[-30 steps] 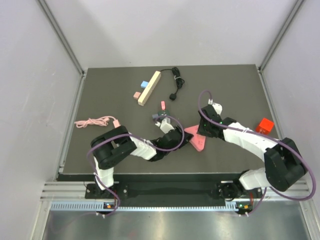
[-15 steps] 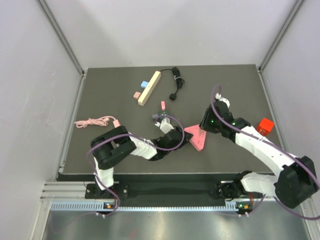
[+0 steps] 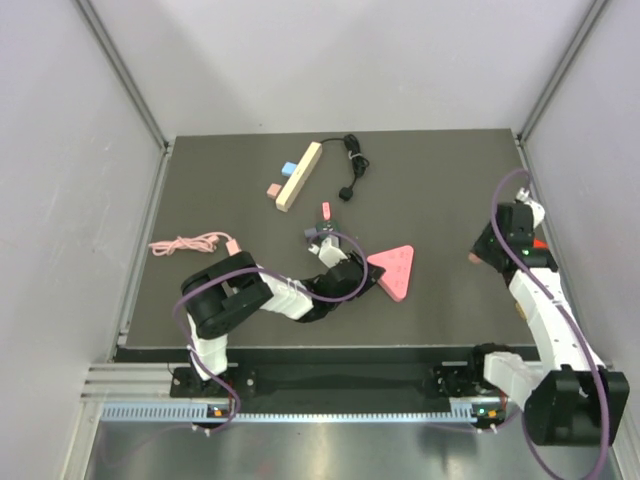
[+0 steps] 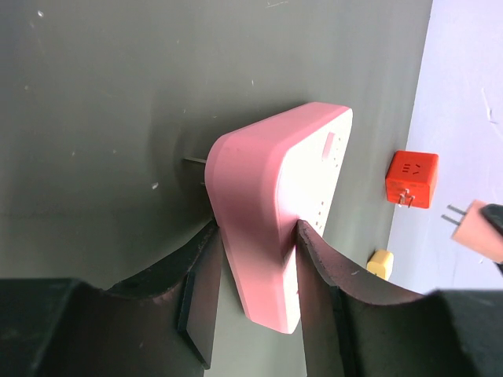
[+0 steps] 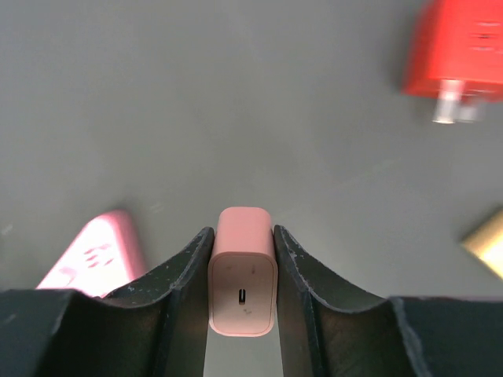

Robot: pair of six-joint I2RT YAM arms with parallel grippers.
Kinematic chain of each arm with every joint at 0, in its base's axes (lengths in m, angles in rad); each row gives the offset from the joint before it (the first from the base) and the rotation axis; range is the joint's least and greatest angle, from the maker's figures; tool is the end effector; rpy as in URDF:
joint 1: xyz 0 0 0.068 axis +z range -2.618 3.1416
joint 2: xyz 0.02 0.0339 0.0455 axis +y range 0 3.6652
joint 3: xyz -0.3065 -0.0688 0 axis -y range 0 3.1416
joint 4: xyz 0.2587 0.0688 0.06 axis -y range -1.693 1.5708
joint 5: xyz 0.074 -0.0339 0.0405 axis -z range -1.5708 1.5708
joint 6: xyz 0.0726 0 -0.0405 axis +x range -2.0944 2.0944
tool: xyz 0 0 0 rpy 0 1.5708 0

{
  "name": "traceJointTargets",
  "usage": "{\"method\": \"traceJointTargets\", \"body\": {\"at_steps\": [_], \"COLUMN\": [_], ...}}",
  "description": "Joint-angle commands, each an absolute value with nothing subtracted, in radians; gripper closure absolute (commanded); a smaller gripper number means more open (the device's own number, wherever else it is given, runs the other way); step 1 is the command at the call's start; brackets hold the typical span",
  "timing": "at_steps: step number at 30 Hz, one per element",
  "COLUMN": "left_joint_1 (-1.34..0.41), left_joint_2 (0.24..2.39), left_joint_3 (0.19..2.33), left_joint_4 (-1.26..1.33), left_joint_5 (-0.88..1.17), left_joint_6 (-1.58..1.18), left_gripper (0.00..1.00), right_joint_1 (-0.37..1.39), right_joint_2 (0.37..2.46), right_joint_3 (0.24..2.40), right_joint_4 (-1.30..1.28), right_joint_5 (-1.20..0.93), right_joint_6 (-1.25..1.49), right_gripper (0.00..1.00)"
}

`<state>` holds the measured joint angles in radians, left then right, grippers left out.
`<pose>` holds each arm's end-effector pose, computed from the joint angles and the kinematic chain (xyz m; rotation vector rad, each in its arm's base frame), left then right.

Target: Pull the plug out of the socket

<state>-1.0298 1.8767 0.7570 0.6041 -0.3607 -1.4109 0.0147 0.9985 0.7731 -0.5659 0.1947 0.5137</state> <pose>0.2293 -0.3319 0.1291 -0.6576 2.1534 -1.0852 0.2218 -0.0108 0.2685 0.6692 2.2458 0.0304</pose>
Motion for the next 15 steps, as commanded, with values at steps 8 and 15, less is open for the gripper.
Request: {"method": "traceJointTargets", "body": {"at_steps": [8,15], "left_joint_1": [-1.017,-1.015], "left_joint_2": [1.899,1.896], "left_joint_3": [0.684,0.681], "left_joint_4": [0.448,0.451], "left_joint_5": [-0.408,-0.413], "left_joint_6": [-1.345,-1.342], "left_gripper": [1.0,1.0], "right_joint_1": [-0.213,-0.301], "right_joint_2": [1.265,1.451], "right_joint_3": [0.86,1.014], "right_joint_4": [-0.347,-0.27], "right_joint_5": [0.195,0.157], "right_joint_6": [0.525,0.552], "right_gripper": [1.0,0.89]}}
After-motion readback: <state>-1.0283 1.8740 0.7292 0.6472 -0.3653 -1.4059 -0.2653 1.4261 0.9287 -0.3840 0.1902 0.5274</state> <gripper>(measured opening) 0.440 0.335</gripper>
